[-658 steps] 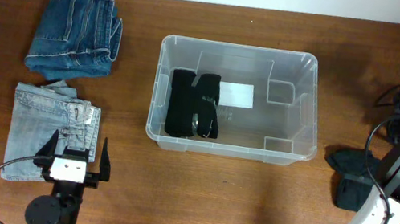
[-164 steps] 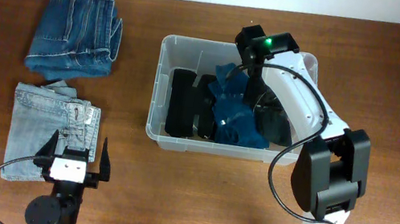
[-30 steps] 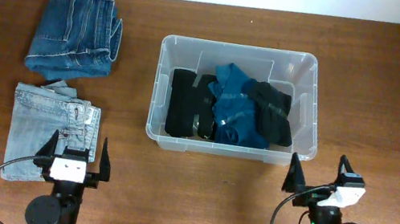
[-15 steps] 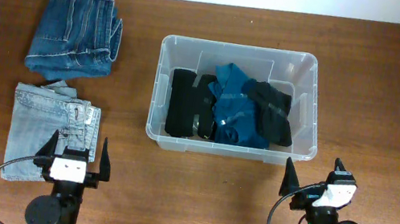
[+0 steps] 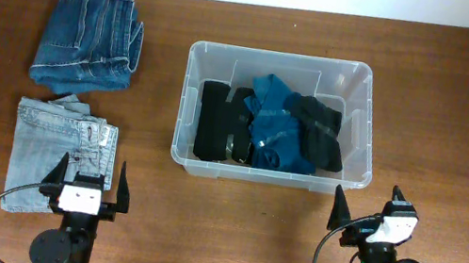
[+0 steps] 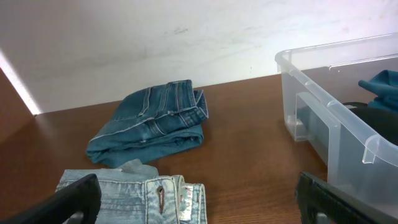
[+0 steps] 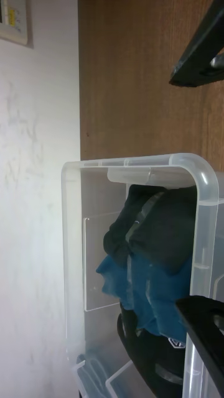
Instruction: Pack container
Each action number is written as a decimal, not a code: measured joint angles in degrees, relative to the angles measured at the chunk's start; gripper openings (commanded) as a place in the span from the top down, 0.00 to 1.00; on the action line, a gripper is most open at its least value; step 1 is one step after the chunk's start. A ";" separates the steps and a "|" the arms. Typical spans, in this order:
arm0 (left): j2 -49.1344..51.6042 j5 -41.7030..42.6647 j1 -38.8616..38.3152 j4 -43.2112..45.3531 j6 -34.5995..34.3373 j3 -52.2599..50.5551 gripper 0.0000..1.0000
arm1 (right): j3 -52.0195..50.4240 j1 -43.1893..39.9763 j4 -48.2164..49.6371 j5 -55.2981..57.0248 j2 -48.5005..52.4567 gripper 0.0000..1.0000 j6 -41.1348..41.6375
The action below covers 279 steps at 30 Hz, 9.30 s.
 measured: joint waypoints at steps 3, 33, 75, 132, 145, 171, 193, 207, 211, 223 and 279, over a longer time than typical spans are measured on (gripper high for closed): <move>0.00 0.00 0.00 0.00 0.00 0.00 0.01 | 0.00 0.00 0.00 0.00 0.00 0.02 0.00; 0.00 0.02 0.00 0.15 0.00 0.00 0.01 | 0.00 0.00 0.00 0.00 0.00 0.02 0.04; 86.36 -24.41 14.38 -38.77 11.26 71.91 0.01 | -0.26 -0.04 0.11 0.00 -0.15 0.02 0.02; 112.72 27.26 45.13 -45.13 16.70 71.95 0.01 | -0.26 -0.04 0.11 0.00 -0.15 0.02 0.02; 111.75 37.29 45.57 -42.40 17.97 66.29 0.01 | -0.26 -0.04 0.13 0.00 -0.15 0.02 0.00; 114.16 48.33 45.72 -39.58 16.41 61.42 0.57 | -0.26 -0.04 0.13 0.00 -0.15 0.02 0.04; 115.95 53.31 45.29 -44.17 12.13 62.86 0.99 | -0.26 -0.04 0.11 0.00 -0.15 0.02 0.02; 98.88 57.37 38.05 -52.17 4.24 79.36 0.99 | -0.26 -0.04 0.13 0.00 -0.15 0.01 0.00; 91.76 62.58 34.88 -51.91 1.64 81.59 0.99 | -0.26 -0.04 0.11 0.00 -0.15 0.02 0.00; 76.06 74.58 22.32 -39.56 -21.44 82.09 0.99 | -0.26 -0.04 0.13 0.00 -0.15 0.02 0.02; 102.55 7.56 -45.72 7.06 -57.57 82.07 0.99 | -0.28 -0.04 0.13 0.00 -0.15 0.02 0.02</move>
